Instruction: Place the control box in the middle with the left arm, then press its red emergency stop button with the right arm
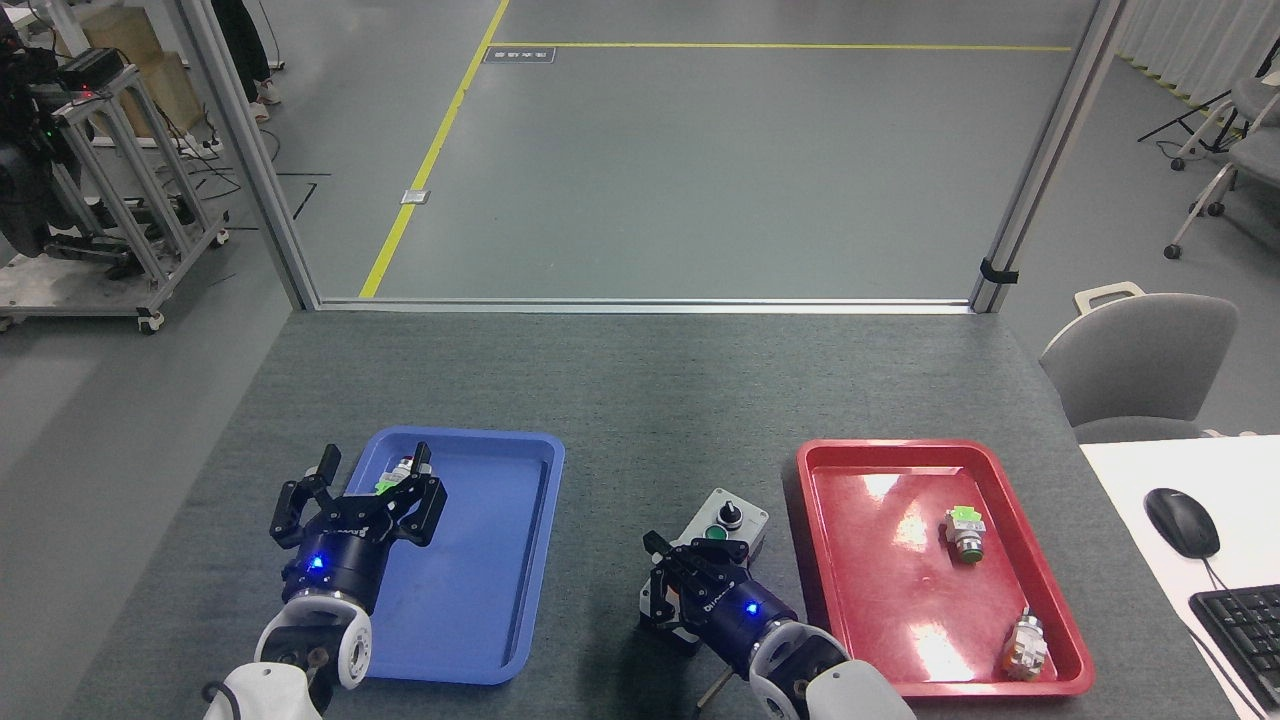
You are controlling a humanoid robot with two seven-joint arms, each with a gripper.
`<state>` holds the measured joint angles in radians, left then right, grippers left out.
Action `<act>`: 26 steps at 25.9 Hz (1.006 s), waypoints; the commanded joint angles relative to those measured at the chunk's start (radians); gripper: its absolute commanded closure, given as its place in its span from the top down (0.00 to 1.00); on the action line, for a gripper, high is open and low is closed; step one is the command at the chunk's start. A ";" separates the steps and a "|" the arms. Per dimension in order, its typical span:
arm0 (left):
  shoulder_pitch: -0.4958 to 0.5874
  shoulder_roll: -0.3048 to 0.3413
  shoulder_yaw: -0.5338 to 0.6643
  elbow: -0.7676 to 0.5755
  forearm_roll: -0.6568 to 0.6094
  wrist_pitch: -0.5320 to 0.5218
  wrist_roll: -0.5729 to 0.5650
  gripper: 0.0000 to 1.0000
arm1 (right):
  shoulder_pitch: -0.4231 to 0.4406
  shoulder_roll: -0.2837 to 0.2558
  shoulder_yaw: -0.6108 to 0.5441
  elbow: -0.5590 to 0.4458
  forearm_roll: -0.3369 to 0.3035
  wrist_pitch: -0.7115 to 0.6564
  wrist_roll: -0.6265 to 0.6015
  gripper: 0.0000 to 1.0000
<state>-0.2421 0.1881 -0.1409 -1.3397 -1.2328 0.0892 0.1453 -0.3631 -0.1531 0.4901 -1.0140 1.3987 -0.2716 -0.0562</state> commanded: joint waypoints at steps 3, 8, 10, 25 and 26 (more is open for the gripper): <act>-0.031 0.001 0.000 0.014 0.001 0.000 -0.009 0.99 | 0.001 -0.002 -0.001 0.037 0.005 0.002 -0.001 0.00; -0.033 0.001 0.001 0.021 0.001 0.000 -0.024 0.99 | -0.003 0.003 -0.001 0.081 0.006 0.003 -0.001 0.00; -0.033 0.001 0.001 0.021 0.001 -0.002 -0.026 0.99 | -0.005 0.007 0.001 0.104 0.006 0.003 -0.001 0.00; 0.001 -0.001 -0.002 0.010 0.056 -0.117 -0.004 0.99 | -0.022 0.049 -0.416 -0.084 -0.129 0.045 0.001 1.00; 0.027 -0.003 -0.003 0.008 0.062 -0.132 0.000 0.99 | -0.022 0.047 -0.459 -0.089 -0.129 0.043 0.004 1.00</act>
<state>-0.2501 0.1887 -0.1416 -1.3292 -1.1965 0.0052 0.1370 -0.3794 -0.1015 0.1328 -1.0784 1.2747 -0.2272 -0.0540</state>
